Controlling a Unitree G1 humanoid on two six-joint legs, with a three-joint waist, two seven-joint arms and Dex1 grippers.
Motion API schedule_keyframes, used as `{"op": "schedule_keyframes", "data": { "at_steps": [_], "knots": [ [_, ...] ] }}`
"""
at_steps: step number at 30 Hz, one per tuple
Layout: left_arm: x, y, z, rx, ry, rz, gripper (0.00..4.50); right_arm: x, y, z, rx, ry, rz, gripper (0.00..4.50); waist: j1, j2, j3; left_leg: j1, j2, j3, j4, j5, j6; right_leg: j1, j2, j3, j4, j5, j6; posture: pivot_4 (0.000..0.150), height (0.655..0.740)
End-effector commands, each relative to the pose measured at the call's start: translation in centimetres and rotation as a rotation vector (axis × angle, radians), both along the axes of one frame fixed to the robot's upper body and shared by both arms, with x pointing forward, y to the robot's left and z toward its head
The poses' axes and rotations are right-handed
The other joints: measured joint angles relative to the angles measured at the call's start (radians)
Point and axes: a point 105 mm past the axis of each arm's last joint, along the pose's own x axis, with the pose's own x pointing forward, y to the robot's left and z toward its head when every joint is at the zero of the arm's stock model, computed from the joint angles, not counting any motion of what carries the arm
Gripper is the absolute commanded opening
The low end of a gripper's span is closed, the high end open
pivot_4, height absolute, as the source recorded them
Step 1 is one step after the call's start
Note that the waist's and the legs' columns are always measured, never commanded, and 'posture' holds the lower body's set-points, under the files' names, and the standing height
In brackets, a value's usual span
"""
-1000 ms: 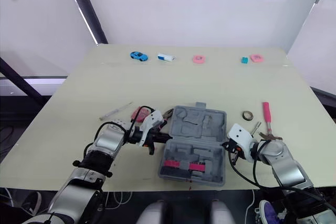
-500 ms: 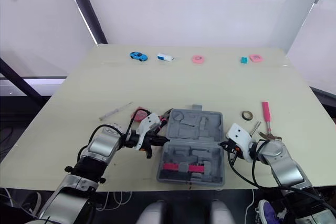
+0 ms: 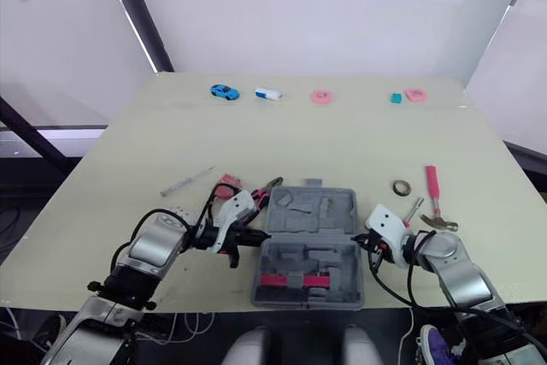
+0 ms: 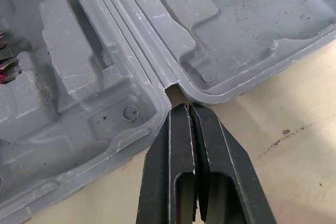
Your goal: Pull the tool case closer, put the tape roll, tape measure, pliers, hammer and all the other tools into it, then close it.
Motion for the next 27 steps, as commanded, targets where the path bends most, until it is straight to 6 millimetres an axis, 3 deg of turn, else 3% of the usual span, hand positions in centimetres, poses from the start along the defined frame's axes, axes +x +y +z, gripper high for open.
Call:
{"op": "schedule_keyframes", "data": {
  "at_steps": [1, 19, 27],
  "knots": [
    [-1.2, 0.0, -1.1, 0.023, 0.040, -0.030, 0.00, -0.5, 1.1, 0.5, 0.023, -0.013, 0.050, 0.08, 0.001, 0.000, 0.000, 0.000, 0.000, 0.000, 0.000, 0.000, 0.000, 0.000, 0.000, 0.000, 0.000, 0.000, 0.000, 0.150, 0.7400],
    [-4.6, -0.9, -1.7, 0.034, 0.107, -0.135, 0.00, -2.7, 1.0, 0.2, 0.026, 0.082, 0.087, 0.08, 0.004, 0.000, 0.000, 0.001, 0.000, 0.001, 0.000, 0.000, 0.000, 0.000, 0.000, 0.000, 0.000, 0.000, 0.000, 0.150, 0.7400],
    [-5.1, -0.7, -2.0, 0.053, 0.112, -0.150, 0.00, -3.5, 0.8, 0.0, 0.026, 0.117, 0.093, 0.08, 0.006, 0.000, 0.000, 0.001, 0.000, 0.001, 0.000, 0.000, 0.000, 0.000, 0.000, 0.000, -0.001, -0.002, -0.002, 0.150, 0.7400]
  ]
}}
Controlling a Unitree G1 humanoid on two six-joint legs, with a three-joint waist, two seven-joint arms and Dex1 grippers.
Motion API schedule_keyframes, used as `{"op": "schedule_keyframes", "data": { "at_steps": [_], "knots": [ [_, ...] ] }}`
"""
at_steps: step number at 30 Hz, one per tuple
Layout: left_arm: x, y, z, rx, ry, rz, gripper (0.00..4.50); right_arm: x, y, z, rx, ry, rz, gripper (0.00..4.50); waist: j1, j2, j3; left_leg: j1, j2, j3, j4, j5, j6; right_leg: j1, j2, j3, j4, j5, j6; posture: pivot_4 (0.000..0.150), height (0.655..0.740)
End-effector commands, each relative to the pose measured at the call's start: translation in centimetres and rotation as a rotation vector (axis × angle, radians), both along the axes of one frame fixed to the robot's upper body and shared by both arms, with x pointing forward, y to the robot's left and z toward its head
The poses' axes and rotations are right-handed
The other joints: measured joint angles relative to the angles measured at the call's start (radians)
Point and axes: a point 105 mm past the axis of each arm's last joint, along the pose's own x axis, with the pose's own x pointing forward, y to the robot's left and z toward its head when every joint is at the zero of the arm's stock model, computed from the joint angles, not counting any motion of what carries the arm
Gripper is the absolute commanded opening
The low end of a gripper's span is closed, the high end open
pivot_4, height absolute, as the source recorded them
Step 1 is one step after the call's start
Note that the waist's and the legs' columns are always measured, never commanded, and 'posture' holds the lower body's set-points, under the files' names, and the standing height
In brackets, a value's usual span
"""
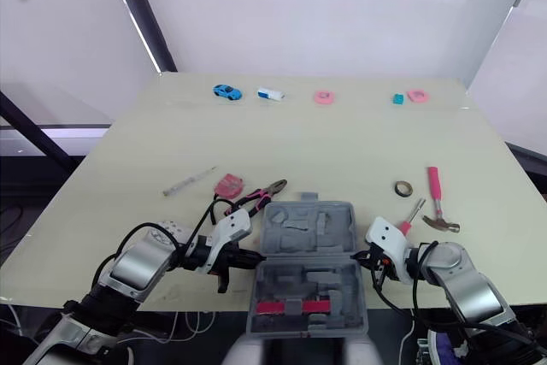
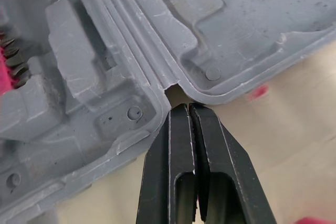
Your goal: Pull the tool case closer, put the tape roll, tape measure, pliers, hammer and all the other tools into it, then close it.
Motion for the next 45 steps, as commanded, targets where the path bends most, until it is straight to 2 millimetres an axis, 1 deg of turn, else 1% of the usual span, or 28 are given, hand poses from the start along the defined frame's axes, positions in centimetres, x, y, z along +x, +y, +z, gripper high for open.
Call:
{"op": "schedule_keyframes", "data": {
  "at_steps": [1, 5, 9, 14, 20, 26, 36, 43, 45],
  "knots": [
    [-1.5, -0.5, -1.2, 0.015, 0.061, -0.041, 0.00, -0.5, 0.7, 0.6, 0.030, -0.002, 0.028, 0.08, 0.000, 0.000, 0.000, 0.000, 0.000, 0.000, 0.000, 0.000, 0.000, 0.000, 0.000, 0.000, 0.000, 0.000, 0.000, 0.150, 0.7400],
    [-2.1, -0.8, -1.2, 0.004, 0.079, -0.058, 0.00, -0.8, 0.7, 0.6, 0.035, 0.005, 0.024, 0.08, 0.000, 0.000, 0.000, 0.000, 0.000, 0.000, 0.000, 0.000, 0.000, 0.000, 0.000, 0.000, 0.000, 0.000, 0.000, 0.150, 0.7400],
    [-2.1, -0.7, -1.3, 0.005, 0.078, -0.045, 0.00, -1.1, 0.7, 0.5, 0.033, 0.017, 0.028, 0.08, 0.000, 0.000, 0.000, 0.000, 0.000, 0.000, 0.000, 0.000, 0.000, 0.000, 0.000, 0.000, 0.000, 0.000, 0.000, 0.150, 0.7400],
    [-1.7, -0.8, -1.5, -0.010, 0.064, -0.012, 0.00, -0.8, 0.7, 0.5, 0.028, 0.001, 0.012, 0.08, 0.001, 0.000, 0.000, 0.000, 0.000, 0.000, 0.000, 0.000, 0.000, 0.000, 0.000, 0.000, 0.000, 0.000, 0.000, 0.150, 0.7400],
    [-0.3, -0.6, -1.0, -0.020, 0.030, 0.038, 0.00, 0.0, 0.7, 0.7, 0.028, -0.027, -0.005, 0.08, 0.002, 0.000, 0.000, 0.001, 0.000, 0.000, 0.000, 0.000, 0.000, 0.001, 0.000, 0.000, 0.000, 0.000, -0.001, 0.150, 0.7400],
    [0.3, -0.6, -0.8, -0.021, 0.015, 0.051, 0.00, 0.0, 0.8, 0.8, 0.036, -0.023, -0.004, 0.08, 0.005, 0.001, 0.000, 0.004, 0.000, 0.000, 0.000, 0.000, 0.000, 0.004, 0.000, 0.000, 0.000, -0.002, 0.001, 0.150, 0.7400],
    [0.6, -1.0, -0.8, -0.029, 0.009, 0.052, 0.00, -0.1, 0.8, 0.9, 0.043, -0.012, -0.014, 0.08, 0.005, 0.001, 0.000, 0.009, 0.000, 0.002, 0.000, 0.000, 0.000, 0.009, -0.001, 0.002, 0.000, -0.003, 0.002, 0.150, 0.7400],
    [0.9, -0.9, -0.7, -0.037, 0.009, 0.070, 0.00, -0.1, 0.9, 0.8, 0.047, -0.004, -0.016, 0.08, 0.004, 0.001, 0.000, 0.009, -0.001, 0.002, -0.001, 0.000, 0.000, 0.009, -0.002, 0.003, -0.001, -0.003, 0.002, 0.150, 0.7400],
    [1.3, -0.5, -0.7, -0.029, 0.001, 0.083, 0.00, 0.0, 0.9, 0.8, 0.047, -0.003, -0.017, 0.08, 0.005, 0.000, 0.000, 0.009, -0.001, 0.002, -0.001, 0.000, 0.000, 0.009, -0.002, 0.003, -0.001, -0.003, 0.002, 0.150, 0.7400]
  ]
}}
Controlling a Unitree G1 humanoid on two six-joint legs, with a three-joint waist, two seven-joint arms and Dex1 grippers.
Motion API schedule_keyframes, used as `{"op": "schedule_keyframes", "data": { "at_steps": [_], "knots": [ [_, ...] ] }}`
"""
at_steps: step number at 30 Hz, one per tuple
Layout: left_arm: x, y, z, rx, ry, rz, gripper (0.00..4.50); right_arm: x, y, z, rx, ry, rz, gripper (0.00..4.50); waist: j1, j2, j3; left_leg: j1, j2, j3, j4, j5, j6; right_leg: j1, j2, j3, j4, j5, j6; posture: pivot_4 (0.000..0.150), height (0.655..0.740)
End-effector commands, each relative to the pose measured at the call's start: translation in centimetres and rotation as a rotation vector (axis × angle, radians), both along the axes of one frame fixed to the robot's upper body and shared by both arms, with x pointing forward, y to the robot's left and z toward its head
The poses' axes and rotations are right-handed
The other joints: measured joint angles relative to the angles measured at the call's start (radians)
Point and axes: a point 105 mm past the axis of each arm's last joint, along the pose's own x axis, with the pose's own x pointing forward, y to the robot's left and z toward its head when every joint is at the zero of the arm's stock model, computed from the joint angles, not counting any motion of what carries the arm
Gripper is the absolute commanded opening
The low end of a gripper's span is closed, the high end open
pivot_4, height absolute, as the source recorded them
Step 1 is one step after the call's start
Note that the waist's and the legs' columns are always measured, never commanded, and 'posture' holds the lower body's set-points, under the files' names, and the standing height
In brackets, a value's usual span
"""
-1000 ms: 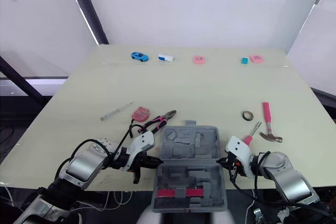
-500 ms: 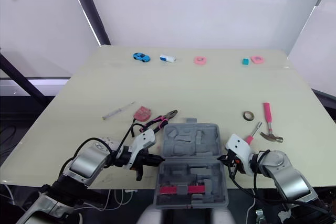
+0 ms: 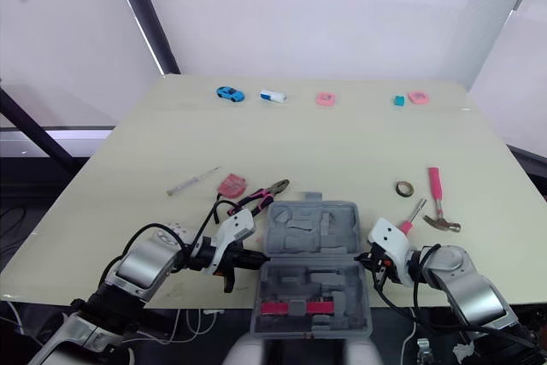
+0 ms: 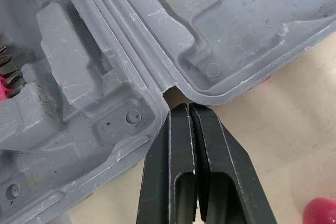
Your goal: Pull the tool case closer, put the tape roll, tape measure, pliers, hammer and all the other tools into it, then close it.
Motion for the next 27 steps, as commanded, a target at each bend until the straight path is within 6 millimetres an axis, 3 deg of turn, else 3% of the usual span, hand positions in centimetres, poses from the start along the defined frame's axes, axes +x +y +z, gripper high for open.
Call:
{"op": "schedule_keyframes", "data": {
  "at_steps": [1, 27],
  "knots": [
    [0.7, 0.3, -0.4, 0.026, -0.017, 0.032, 0.00, 0.0, 1.3, 1.2, 0.052, -0.028, 0.043, 0.08, 0.000, 0.000, 0.000, 0.000, 0.000, 0.000, 0.000, 0.000, 0.000, 0.000, 0.000, 0.000, 0.000, 0.000, 0.000, 0.150, 0.7400],
    [-0.2, 0.6, -1.2, 0.039, 0.008, 0.014, 0.00, 0.4, 0.1, 1.0, 0.007, -0.040, 0.024, 0.08, -0.003, 0.000, 0.000, 0.001, 0.000, -0.001, -0.004, 0.000, 0.000, 0.000, 0.000, 0.001, -0.001, -0.001, 0.001, 0.150, 0.7400]
  ]
}}
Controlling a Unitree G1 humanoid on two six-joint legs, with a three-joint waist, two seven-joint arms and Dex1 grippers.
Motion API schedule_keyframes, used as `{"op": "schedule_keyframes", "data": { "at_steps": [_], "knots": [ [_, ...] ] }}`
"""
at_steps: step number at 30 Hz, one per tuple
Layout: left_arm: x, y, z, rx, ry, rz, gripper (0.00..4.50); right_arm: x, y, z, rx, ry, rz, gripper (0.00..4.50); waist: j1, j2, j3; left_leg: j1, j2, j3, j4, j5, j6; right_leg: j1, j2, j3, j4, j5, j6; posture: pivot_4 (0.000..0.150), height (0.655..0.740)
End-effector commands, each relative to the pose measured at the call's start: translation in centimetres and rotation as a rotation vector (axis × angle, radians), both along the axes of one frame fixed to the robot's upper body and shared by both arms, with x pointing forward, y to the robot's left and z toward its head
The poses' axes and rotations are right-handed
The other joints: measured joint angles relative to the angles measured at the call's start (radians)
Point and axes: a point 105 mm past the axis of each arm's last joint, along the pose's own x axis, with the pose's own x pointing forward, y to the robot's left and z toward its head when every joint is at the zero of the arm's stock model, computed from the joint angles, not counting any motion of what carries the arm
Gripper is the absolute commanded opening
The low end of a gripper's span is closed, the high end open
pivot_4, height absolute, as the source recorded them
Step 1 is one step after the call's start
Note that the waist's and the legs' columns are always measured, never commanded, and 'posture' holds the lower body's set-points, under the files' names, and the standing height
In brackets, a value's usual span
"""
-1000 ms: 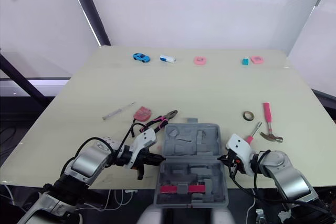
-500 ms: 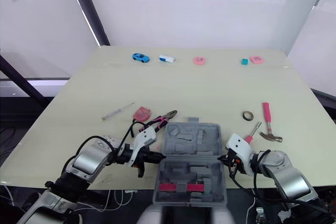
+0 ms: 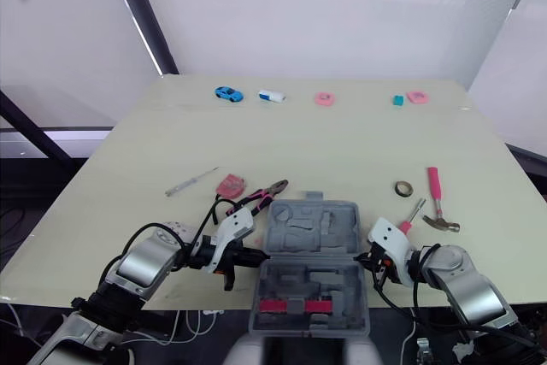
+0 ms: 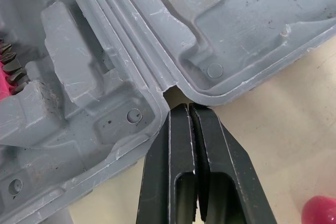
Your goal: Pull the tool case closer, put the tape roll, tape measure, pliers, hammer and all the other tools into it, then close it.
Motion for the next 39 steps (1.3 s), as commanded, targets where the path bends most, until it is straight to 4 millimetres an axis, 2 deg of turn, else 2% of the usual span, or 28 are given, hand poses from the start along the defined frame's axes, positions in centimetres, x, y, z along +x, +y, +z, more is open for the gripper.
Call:
{"op": "schedule_keyframes", "data": {
  "at_steps": [1, 11, 17, 25, 29, 32, 34, 38, 39],
  "knots": [
    [-0.5, 0.5, -1.2, 0.038, 0.025, 0.015, 0.00, 0.4, -0.1, 1.0, -0.004, -0.050, 0.018, 0.08, 0.000, 0.000, 0.000, 0.000, 0.000, 0.000, 0.000, 0.000, 0.000, 0.000, 0.000, 0.000, 0.000, 0.000, 0.000, 0.150, 0.7400],
    [-0.3, 1.7, -1.0, 0.048, 0.010, 0.035, 0.00, -0.1, -1.5, 1.0, -0.004, -0.045, -0.009, 0.08, 0.000, 0.000, 0.000, 0.000, 0.000, 0.000, -0.005, 0.000, 0.000, 0.000, 0.000, 0.000, -0.004, 0.000, 0.000, 0.150, 0.7400],
    [-1.1, 3.3, -0.9, 0.042, 0.006, 0.065, 0.00, -0.4, -2.5, 1.5, 0.020, -0.067, -0.033, 0.08, -0.006, 0.000, 0.000, 0.001, 0.001, 0.000, -0.010, 0.000, 0.000, 0.000, 0.001, 0.000, -0.008, 0.001, -0.001, 0.150, 0.7400],
    [-2.4, 4.7, 2.3, -0.148, -0.119, 0.136, 0.00, -1.1, -5.1, 3.4, 0.126, -0.240, -0.130, 0.08, -0.003, 0.000, 0.001, 0.000, 0.005, 0.001, -0.012, 0.000, 0.000, -0.002, 0.002, 0.001, -0.009, 0.000, -0.001, 0.150, 0.7400],
    [-2.9, 6.3, 3.1, -0.199, -0.174, 0.227, 0.00, -1.7, -6.3, 4.0, 0.165, -0.316, -0.198, 0.08, -0.001, 0.000, 0.002, 0.000, 0.006, 0.001, -0.012, 0.000, 0.000, -0.002, -0.001, 0.001, -0.010, 0.000, 0.000, 0.150, 0.7400],
    [-3.4, 9.2, 4.3, -0.223, -0.260, 0.333, 0.00, -2.5, -8.7, 4.8, 0.214, -0.408, -0.353, 0.08, -0.001, 0.000, 0.002, 0.000, 0.006, 0.002, -0.011, 0.000, 0.000, -0.002, -0.002, 0.001, -0.010, 0.000, 0.000, 0.150, 0.7400],
    [-3.6, 10.2, 4.7, -0.224, -0.301, 0.373, 0.00, -2.9, -9.8, 5.1, 0.226, -0.440, -0.420, 0.08, 0.000, 0.000, 0.002, 0.000, 0.006, 0.002, -0.012, 0.000, 0.000, -0.002, -0.003, 0.001, -0.010, 0.000, 0.000, 0.150, 0.7400],
    [-4.0, 14.9, 5.6, -0.202, -0.435, 0.575, 0.00, -6.3, -14.0, 5.0, 0.233, -0.451, -0.576, 0.08, 0.003, 0.001, 0.003, 0.001, 0.006, 0.002, -0.012, 0.000, 0.000, -0.002, -0.004, 0.000, -0.011, 0.000, 0.000, 0.150, 0.7400],
    [-4.3, 15.3, 5.7, -0.211, -0.448, 0.598, 0.00, -6.8, -14.6, 4.9, 0.225, -0.444, -0.587, 0.08, 0.002, 0.001, 0.003, 0.001, 0.006, 0.002, -0.012, 0.000, -0.001, -0.002, -0.004, 0.001, -0.011, 0.000, 0.000, 0.150, 0.7400]
  ]
}}
